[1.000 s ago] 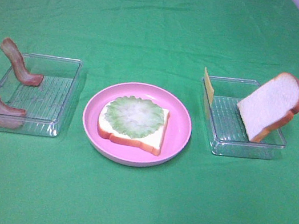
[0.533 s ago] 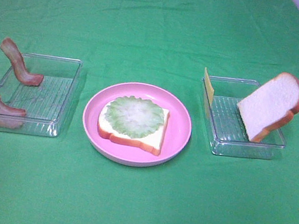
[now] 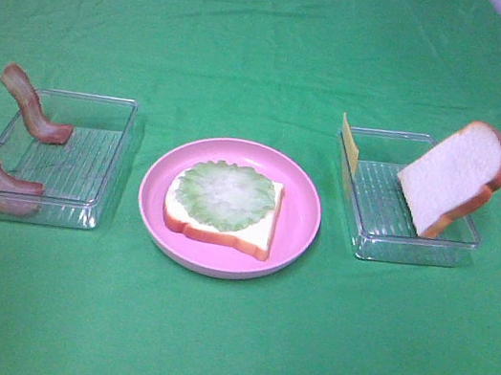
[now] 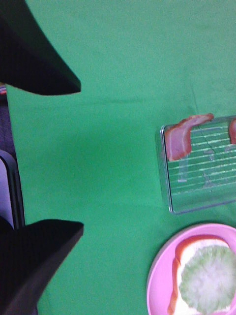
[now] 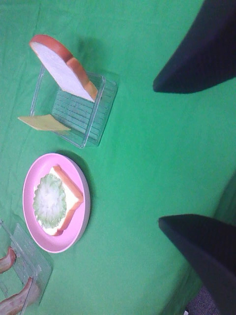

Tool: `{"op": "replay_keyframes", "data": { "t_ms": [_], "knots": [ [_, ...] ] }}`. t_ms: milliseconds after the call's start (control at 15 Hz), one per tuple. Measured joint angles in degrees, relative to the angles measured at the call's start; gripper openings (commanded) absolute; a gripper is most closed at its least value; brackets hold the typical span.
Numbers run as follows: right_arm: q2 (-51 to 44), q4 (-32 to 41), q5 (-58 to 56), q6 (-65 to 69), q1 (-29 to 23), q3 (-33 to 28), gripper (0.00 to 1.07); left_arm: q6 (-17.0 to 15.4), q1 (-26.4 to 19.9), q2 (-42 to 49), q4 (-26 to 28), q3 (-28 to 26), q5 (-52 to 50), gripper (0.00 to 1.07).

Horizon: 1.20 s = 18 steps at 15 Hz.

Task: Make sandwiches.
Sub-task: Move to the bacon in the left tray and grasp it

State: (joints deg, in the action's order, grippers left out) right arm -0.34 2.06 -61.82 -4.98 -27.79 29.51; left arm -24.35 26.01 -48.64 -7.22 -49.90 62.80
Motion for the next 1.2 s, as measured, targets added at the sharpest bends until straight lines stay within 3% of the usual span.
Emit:
{"op": "replay_keyframes", "data": {
  "t_ms": [133,200,467,667,1200],
  "knots": [
    [0.0,0.0,0.0,0.0,0.0,0.0,0.67,-1.03,0.0,-8.88,-3.38,-5.56,3.04,0.68],
    [0.0,0.0,0.0,0.0,0.0,0.0,0.67,-1.09,0.0,-17.53,-6.53,-10.26,4.07,0.68],
    [0.0,0.0,0.0,0.0,0.0,0.0,0.67,-1.09,0.0,-30.37,-7.91,-17.02,4.41,0.68],
    [0.0,0.0,0.0,0.0,0.0,0.0,0.67,-1.09,-1.26,-36.21,-7.79,-18.85,4.3,0.68],
    [0.0,0.06,0.0,0.0,0.0,0.0,0.67,0.17,-14.44,-45.09,-1.83,-19.08,-1.83,0.68]
  ]
}}
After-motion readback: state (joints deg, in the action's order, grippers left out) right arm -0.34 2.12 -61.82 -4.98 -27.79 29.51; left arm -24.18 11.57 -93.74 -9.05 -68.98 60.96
